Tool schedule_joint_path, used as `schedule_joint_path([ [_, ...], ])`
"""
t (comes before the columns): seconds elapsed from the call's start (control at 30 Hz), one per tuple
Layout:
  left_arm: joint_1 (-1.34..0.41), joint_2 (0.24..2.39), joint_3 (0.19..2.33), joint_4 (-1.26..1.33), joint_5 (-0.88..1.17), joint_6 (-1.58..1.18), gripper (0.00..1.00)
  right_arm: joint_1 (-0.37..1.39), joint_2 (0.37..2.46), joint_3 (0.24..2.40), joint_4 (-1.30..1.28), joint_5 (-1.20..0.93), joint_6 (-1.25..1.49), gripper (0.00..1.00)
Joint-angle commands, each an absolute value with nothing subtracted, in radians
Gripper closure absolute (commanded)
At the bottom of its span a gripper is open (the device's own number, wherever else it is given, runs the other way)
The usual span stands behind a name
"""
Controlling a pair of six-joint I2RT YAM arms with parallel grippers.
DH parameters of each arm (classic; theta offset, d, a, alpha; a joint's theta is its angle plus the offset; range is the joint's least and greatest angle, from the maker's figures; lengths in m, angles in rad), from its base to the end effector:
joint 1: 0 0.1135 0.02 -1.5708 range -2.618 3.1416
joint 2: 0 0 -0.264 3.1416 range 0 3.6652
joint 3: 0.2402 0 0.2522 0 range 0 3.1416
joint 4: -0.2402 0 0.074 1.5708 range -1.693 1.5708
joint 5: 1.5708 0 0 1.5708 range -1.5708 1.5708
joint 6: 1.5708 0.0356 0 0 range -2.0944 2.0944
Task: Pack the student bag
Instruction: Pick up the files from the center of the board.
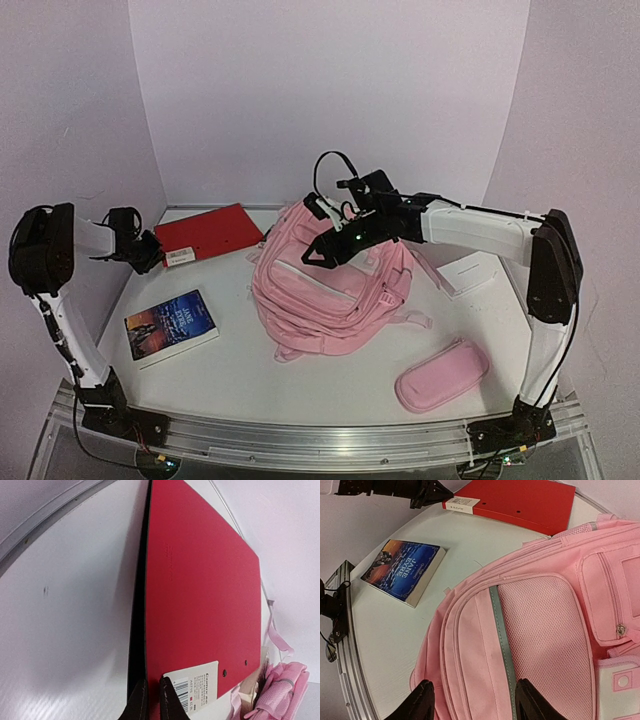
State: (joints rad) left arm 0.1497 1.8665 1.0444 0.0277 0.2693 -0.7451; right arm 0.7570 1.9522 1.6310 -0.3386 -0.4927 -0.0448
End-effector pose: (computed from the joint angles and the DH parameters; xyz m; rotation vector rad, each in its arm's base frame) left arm 0.3806 0.0478 0.1502 -0.9215 2.2289 -0.6008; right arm 0.3176 0.3233 0.2735 -1.1509 1.9941 0.9288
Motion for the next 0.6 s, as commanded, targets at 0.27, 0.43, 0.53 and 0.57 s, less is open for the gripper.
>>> schedule_joint_path([
  [0.27, 0.071, 1.477, 0.936, -0.115, 0.188, -0.861, 1.0, 0.753, 1.904, 1.669, -0.336, -0.521, -0.05, 0.42],
  [0.43, 0.066, 1.388, 1.014, -0.239, 0.125, -0.939, 1.0, 0.752, 1.915, 1.695, -0.336, -0.513, -0.056, 0.3],
  [0.53, 0.063, 1.348, 1.051, -0.279, 0.091, -0.981, 1.0, 0.752, 1.92, 1.712, -0.334, -0.505, -0.047, 0.23],
  [0.57, 0.063, 1.335, 1.057, -0.283, 0.087, -0.998, 1.0, 0.753, 1.921, 1.719, -0.334, -0.498, -0.047, 0.2],
])
